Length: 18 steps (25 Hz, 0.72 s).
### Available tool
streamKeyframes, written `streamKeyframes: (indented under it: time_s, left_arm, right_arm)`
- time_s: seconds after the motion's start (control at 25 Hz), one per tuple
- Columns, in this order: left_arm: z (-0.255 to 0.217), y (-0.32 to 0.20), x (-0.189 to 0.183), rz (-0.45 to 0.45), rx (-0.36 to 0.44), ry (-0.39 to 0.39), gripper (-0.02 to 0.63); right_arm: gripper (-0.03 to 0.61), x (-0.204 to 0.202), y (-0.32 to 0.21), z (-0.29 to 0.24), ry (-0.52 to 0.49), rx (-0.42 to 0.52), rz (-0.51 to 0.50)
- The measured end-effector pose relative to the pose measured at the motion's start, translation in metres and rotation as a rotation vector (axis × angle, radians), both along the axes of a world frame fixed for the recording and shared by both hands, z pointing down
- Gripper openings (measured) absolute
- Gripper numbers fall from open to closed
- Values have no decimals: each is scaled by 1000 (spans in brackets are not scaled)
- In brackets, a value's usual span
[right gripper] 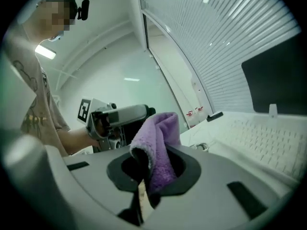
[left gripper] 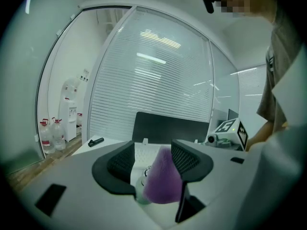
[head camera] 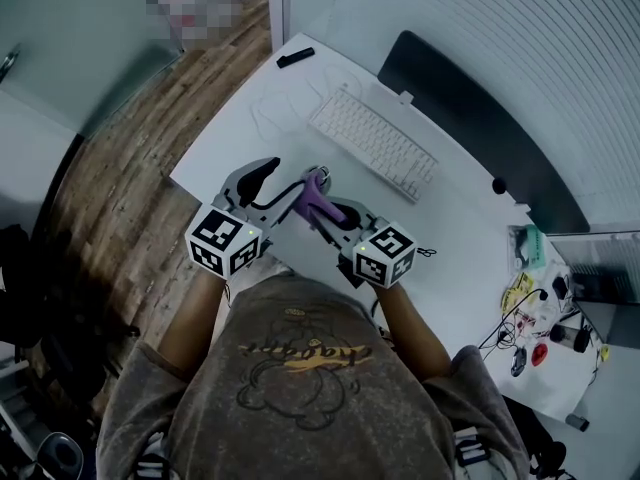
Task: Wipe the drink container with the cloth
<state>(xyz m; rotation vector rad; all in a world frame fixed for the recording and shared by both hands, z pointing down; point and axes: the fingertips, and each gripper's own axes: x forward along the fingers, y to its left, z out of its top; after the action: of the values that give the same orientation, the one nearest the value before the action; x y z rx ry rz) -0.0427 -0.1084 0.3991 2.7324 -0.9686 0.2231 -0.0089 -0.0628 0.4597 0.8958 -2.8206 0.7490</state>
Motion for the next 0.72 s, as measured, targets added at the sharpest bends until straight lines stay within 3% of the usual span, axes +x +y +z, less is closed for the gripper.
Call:
streamKeyframes:
  time_s: [0.32, 0.56, 0.72]
  left_arm:
    - [-2, 16, -4, -20, 12, 22, 245]
    - [5, 21, -11, -48, 24, 38, 245]
    - [16, 24, -13, -41, 28, 41, 233]
  right_arm:
    - [52, 46, 4, -33, 75, 134, 191]
    - [52, 81, 7, -31, 110, 174, 370]
    - [52, 93, 11, -25, 136, 185, 437]
